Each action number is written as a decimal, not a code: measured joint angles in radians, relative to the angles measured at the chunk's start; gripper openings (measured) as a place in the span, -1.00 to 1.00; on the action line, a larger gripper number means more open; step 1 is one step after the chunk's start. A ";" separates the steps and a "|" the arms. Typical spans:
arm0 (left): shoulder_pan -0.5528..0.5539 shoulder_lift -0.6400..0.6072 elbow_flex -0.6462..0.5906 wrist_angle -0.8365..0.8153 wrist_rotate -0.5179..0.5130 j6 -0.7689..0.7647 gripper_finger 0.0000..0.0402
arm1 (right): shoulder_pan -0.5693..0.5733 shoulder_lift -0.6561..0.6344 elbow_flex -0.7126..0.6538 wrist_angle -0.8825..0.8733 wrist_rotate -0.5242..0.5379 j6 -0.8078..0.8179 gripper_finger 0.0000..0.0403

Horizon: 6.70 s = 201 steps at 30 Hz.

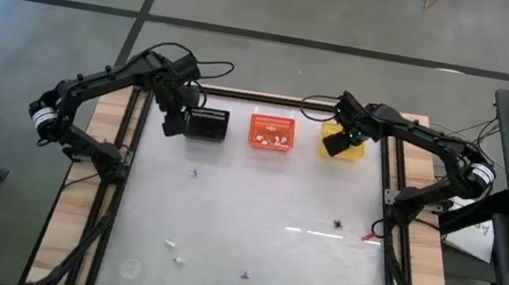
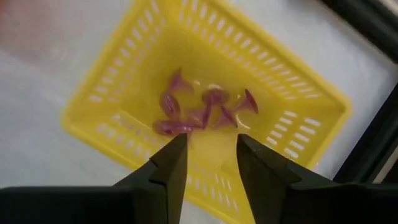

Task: Sort Halloween decoration
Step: Put the top skeleton toy into the orange bin, then put the bottom witch hat toy into the yellow bin

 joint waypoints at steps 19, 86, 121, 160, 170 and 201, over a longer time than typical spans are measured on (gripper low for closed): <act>-0.267 0.000 -0.221 -0.013 0.190 -0.089 -0.58 | 0.002 -0.002 0.235 -0.056 -0.001 0.056 -0.34; -1.232 0.083 -0.483 0.694 0.183 -0.715 -0.31 | 0.890 -0.003 0.390 -0.439 0.079 1.040 -0.33; -1.208 0.193 -0.382 0.668 0.210 -0.590 -0.99 | 0.895 -0.003 0.390 -0.440 0.109 1.027 -0.33; -0.236 0.363 0.102 0.617 0.322 0.032 -0.99 | 0.865 -0.002 0.285 -0.440 0.309 1.041 -0.33; -0.154 0.572 0.339 0.497 0.384 0.098 -0.99 | 0.785 -0.002 0.266 -0.441 0.316 0.957 -0.33; -0.116 0.927 0.939 -0.023 0.433 0.195 -0.49 | 0.741 -0.002 0.244 -0.441 0.342 0.925 -0.33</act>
